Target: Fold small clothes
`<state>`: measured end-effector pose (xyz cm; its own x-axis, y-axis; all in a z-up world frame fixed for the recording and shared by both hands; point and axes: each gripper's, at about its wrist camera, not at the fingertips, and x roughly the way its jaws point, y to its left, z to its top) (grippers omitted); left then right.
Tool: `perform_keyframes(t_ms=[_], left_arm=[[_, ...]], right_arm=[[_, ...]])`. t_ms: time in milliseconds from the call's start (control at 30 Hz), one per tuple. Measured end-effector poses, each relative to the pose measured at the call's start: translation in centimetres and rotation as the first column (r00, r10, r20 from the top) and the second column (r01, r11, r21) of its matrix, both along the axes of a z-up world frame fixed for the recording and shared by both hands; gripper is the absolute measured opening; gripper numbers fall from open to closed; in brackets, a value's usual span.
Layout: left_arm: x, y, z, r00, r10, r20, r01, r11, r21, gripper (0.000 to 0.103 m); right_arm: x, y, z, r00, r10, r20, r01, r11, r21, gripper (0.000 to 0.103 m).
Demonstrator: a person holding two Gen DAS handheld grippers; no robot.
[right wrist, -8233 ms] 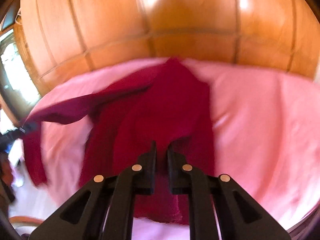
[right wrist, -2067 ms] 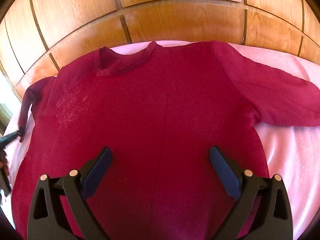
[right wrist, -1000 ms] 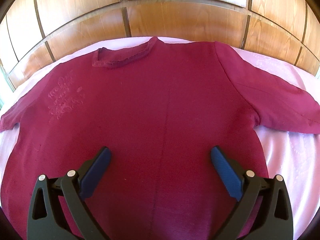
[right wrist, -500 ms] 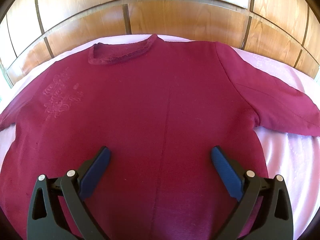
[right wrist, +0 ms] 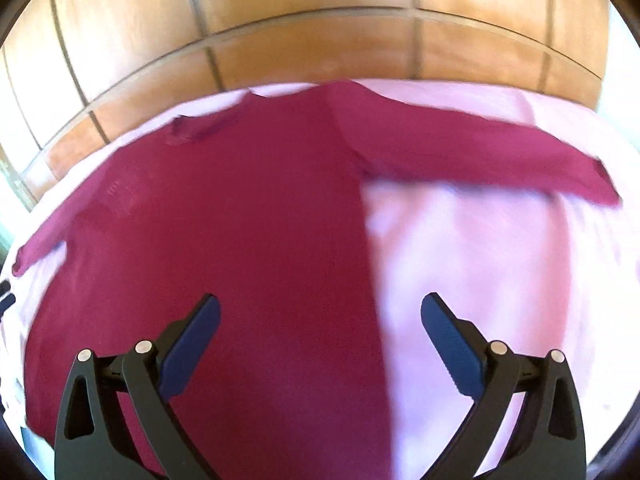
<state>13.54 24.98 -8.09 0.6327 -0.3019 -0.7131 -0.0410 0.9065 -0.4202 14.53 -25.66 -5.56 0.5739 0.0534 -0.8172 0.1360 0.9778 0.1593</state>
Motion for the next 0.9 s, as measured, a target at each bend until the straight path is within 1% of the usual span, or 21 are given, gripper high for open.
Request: perform_keyframes(t_ms=[33,67,100,133,233,267,300,333,367,400,433,467,567,600,667,700,767,800,833,867,900], left_arm=[[-0.9,-1.5,-0.3,0.999,-0.048,-0.006,0.048,0.999,-0.009,0.061],[-1.3,-2.5,-0.7,0.996,-0.085,-0.016,0.085,0.996,-0.012,0.061],[-1.8,-3.8,-1.2,0.993,-0.11,-0.034,0.11,0.994,0.008,0.061],[-2.2,-4.5,-1.6,0.992,-0.118,-0.048,0.12,0.992,0.027,0.061],[-3.8,-5.8,-2.7,0.99,-0.12,-0.077,0.123,0.992,0.036,0.061],[-3.8,-5.8,-2.7,0.99,-0.116,-0.076,0.12,0.992,0.043,0.055],[-4.2,-5.8,-2.6,0.991,-0.115,-0.074,0.119,0.992,0.05,0.035],[-4.6,-6.2,-2.6,0.989,-0.122,-0.08,0.126,0.991,0.044,0.023],[-4.1,-5.7,-2.5,0.988,-0.128,-0.091,0.132,0.99,0.04,0.006],[-4.0,-5.4,-2.3,0.987,-0.129,-0.092,0.134,0.99,0.047,0.006],[-3.8,-5.5,-2.5,0.988,-0.13,-0.088,0.135,0.989,0.057,0.005],[-4.0,-5.7,-2.2,0.987,-0.134,-0.086,0.14,0.988,0.067,0.004],[-4.6,-5.1,-1.9,0.989,-0.127,-0.074,0.132,0.989,0.065,0.003],[-4.9,-5.1,-1.8,0.989,-0.125,-0.077,0.13,0.989,0.063,0.003],[-5.4,-5.0,-2.3,0.988,-0.122,-0.091,0.128,0.989,0.074,0.003],[-5.4,-5.2,-2.7,0.987,-0.121,-0.104,0.132,0.986,0.1,0.003],[-5.2,-5.2,-2.7,0.988,-0.108,-0.111,0.119,0.989,0.092,0.004],[-5.1,-5.1,-2.4,0.988,-0.103,-0.115,0.112,0.991,0.073,0.004],[-5.1,-5.1,-1.9,0.99,-0.102,-0.098,0.109,0.991,0.076,0.007],[-5.2,-5.2,-1.2,0.992,-0.097,-0.076,0.104,0.99,0.094,0.021],[-5.2,-5.1,-0.4,0.995,-0.085,-0.054,0.091,0.988,0.124,0.033]], right_arm=[[-1.3,-0.7,-0.2,1.0,-0.004,-0.016,0.004,1.0,0.026,0.093],[-2.1,-1.0,-0.4,1.0,-0.002,-0.027,0.003,0.999,0.04,0.088],[-3.4,-1.4,-0.6,0.999,0.001,-0.043,0.001,0.999,0.054,0.083],[-4.5,-1.5,-0.8,0.999,0.004,-0.052,-0.001,0.998,0.065,0.081],[-7.4,-1.2,-0.8,0.998,0.029,-0.059,-0.024,0.996,0.084,0.07],[-8.3,-0.9,-0.8,0.997,0.045,-0.067,-0.038,0.995,0.097,0.065],[-8.9,-0.7,-0.8,0.996,0.059,-0.071,-0.051,0.993,0.105,0.059],[-9.4,-0.2,-1.0,0.994,0.079,-0.08,-0.071,0.992,0.104,0.055],[-9.7,0.5,-1.2,0.991,0.103,-0.09,-0.095,0.991,0.092,0.041],[-10.0,0.8,-1.2,0.989,0.118,-0.091,-0.11,0.99,0.085,0.023],[-10.1,1.1,-1.2,0.987,0.134,-0.092,-0.126,0.989,0.081,0.013],[-10.2,1.3,-1.0,0.986,0.141,-0.091,-0.135,0.988,0.072,0.008],[-10.9,1.1,0.5,0.986,0.154,-0.065,-0.15,0.987,0.059,0.007],[-11.2,0.9,0.7,0.983,0.167,-0.074,-0.164,0.985,0.045,0.007],[-11.8,0.6,-0.2,0.978,0.176,-0.112,-0.174,0.984,0.03,0.007],[-11.9,0.5,-0.8,0.974,0.182,-0.134,-0.179,0.983,0.031,0.007],[-12.0,0.4,-1.0,0.973,0.187,-0.138,-0.183,0.982,0.041,0.007],[-11.9,0.0,-0.8,0.975,0.177,-0.133,-0.169,0.983,0.07,0.01],[-11.7,-0.6,-0.4,0.979,0.164,-0.125,-0.153,0.984,0.093,0.012],[-11.7,-1.3,0.1,0.984,0.143,-0.105,-0.133,0.986,0.095,0.023],[-11.5,-2.0,0.5,0.988,0.126,-0.092,-0.116,0.987,0.11,0.039]])
